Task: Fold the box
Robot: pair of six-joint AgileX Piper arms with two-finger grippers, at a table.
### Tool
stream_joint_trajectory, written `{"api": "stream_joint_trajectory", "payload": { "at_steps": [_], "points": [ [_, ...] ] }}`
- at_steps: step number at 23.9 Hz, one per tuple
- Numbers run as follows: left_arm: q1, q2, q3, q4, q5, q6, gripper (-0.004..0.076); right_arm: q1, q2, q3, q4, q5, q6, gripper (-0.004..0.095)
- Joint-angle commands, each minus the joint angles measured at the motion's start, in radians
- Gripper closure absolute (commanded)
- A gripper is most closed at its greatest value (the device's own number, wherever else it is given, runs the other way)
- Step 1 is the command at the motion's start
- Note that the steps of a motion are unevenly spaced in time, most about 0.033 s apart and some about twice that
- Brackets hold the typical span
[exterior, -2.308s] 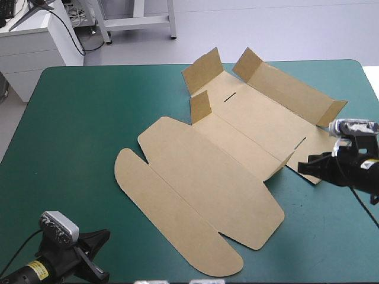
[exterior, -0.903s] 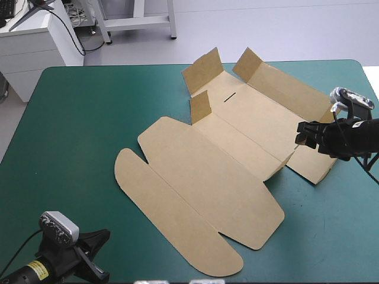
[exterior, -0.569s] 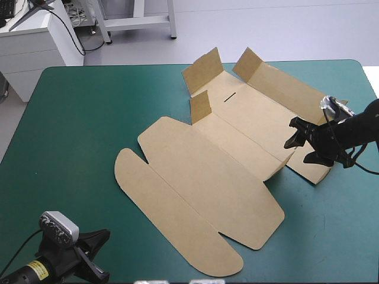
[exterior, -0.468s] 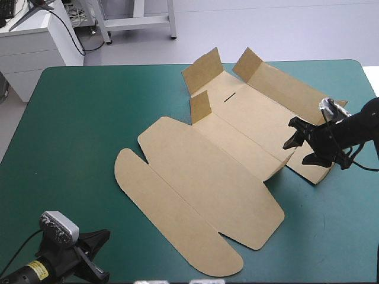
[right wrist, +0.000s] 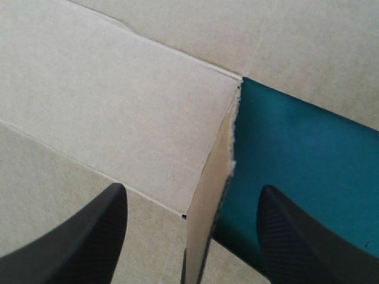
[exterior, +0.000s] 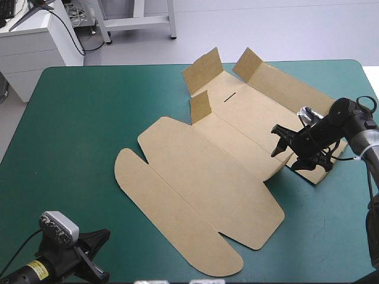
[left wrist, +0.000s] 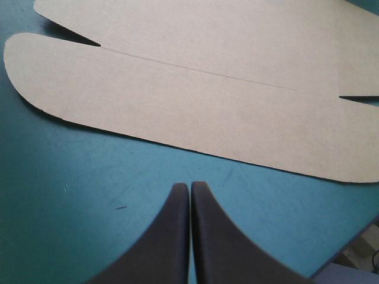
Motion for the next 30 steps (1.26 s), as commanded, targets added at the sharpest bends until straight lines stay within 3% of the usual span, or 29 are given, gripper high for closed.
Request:
{"api": "stream_joint_trajectory", "payload": {
  "at_steps": [1, 5, 12, 26, 30],
  "points": [
    [0.002, 0.018, -0.023, -0.029, -0.059, 0.004, 0.0732, 0.000, -0.021, -0.032, 0.015, -0.006, 0.031, 0.0318],
    [0.002, 0.018, -0.023, -0.029, -0.059, 0.004, 0.0732, 0.002, -0.015, -0.032, 0.009, -0.016, 0.031, 0.0344],
    [0.002, 0.018, -0.023, -0.029, -0.059, 0.004, 0.0732, 0.002, -0.015, -0.032, 0.005, -0.025, 0.080, 0.0508],
    [0.002, 0.018, -0.023, -0.029, -0.059, 0.004, 0.0732, 0.029, -0.015, -0.032, -0.028, -0.101, 0.088, 0.0513],
    [0.002, 0.018, -0.023, -0.029, -0.059, 0.004, 0.0732, 0.048, -0.015, -0.032, -0.057, -0.103, 0.116, 0.0636]
  ]
}}
